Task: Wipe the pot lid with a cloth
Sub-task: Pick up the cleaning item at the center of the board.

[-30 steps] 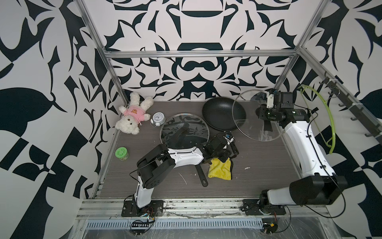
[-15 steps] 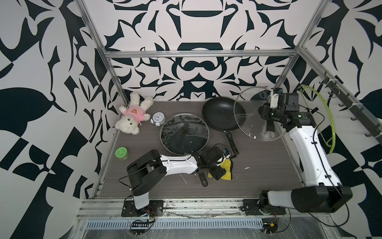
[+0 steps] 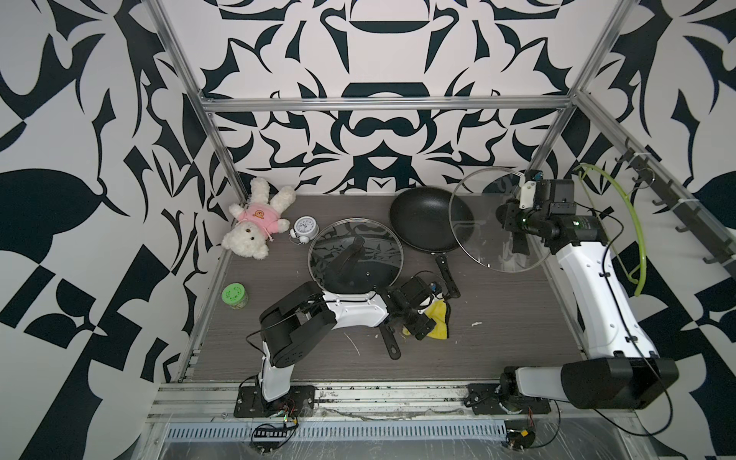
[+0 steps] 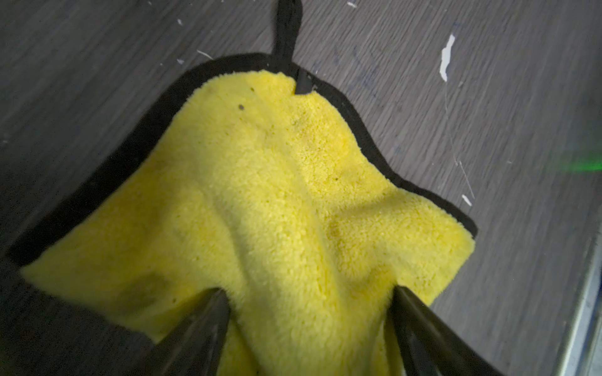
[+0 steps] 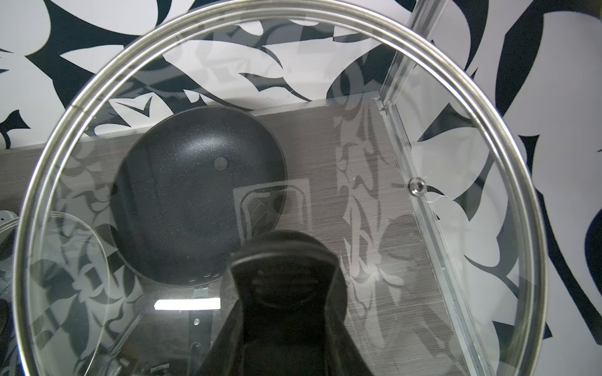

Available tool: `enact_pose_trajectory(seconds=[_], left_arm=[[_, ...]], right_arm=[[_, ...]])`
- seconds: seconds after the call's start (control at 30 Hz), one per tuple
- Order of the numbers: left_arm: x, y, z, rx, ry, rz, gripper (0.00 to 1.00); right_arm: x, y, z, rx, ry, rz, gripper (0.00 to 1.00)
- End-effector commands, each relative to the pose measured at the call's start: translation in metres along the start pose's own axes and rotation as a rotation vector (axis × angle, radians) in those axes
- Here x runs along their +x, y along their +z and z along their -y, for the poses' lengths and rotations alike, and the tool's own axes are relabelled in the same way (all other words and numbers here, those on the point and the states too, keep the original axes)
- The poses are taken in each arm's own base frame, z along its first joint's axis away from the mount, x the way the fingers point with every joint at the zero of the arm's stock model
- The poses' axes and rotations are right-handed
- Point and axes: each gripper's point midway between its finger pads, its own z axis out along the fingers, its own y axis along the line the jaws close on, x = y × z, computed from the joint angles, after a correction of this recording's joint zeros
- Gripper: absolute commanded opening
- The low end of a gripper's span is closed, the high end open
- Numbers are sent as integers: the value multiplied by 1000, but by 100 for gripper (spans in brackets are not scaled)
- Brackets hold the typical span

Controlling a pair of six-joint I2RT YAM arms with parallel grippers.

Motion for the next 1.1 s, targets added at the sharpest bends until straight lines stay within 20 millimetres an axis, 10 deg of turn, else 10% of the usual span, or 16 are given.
enact_pose_trajectory(seconds=[0.0,0.3,1.07], left_arm=[[-19,-18,7,16,-3,59,81],[-35,0,0,-26,52,47,81],[69,28,-25,-105,135,-236,67]], right_arm=[[-60,-41,-6,-25,-8,254,0],[-58,-38,-7,-33,-1,245,0],[-63,-52,-6,-24,-5,270,0]])
